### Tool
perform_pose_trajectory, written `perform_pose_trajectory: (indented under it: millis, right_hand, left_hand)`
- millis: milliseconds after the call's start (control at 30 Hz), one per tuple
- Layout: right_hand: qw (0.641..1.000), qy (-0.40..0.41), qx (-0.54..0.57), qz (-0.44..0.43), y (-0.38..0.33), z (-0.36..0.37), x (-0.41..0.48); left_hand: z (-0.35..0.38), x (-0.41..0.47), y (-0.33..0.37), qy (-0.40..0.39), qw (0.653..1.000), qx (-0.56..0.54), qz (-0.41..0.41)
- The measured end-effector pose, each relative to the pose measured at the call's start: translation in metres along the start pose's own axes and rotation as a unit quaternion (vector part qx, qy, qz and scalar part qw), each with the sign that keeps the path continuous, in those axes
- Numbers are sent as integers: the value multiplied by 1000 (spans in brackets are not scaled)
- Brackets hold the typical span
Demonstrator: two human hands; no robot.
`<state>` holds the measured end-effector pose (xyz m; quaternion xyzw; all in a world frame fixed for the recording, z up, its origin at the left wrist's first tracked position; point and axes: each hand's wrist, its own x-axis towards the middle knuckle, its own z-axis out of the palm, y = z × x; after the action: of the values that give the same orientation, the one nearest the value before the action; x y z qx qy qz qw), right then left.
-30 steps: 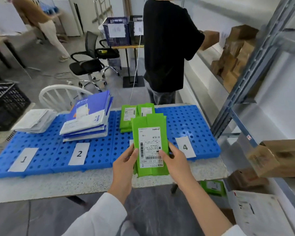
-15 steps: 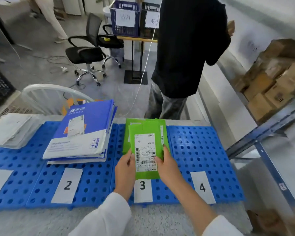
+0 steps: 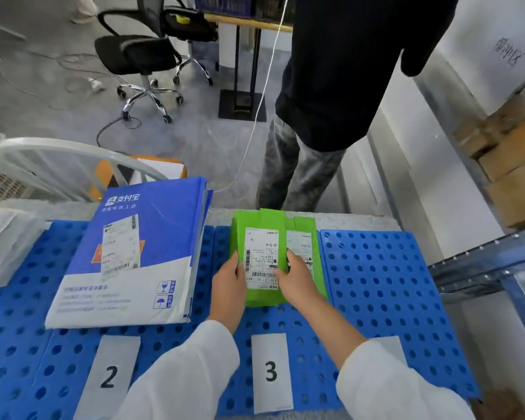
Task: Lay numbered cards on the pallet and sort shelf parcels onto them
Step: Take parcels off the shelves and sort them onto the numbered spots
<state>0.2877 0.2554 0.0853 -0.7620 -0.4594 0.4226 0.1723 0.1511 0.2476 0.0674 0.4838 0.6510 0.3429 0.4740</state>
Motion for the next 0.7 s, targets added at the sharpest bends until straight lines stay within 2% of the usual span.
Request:
perform_pose_trajectory:
  millis: [267, 400, 467, 600, 700]
  right_hand:
    - [1000, -16, 26, -5, 18, 8, 10]
    - [998, -35, 56, -23, 18, 4, 8]
    - [997, -23, 69, -34, 18, -2, 4]
    - [992, 74, 89, -42, 30, -29, -16]
    - [990, 109, 65, -54, 51, -58, -42]
  left_hand:
    - [3, 15, -9, -29, 999, -8, -35]
    - [2, 15, -6, -26, 999, 33, -26]
    - [-1, 15, -1, -27, 997, 78, -7]
    - [-1, 9, 19, -11, 986, 150, 73]
    - [17, -7, 42, -54, 969, 192, 148]
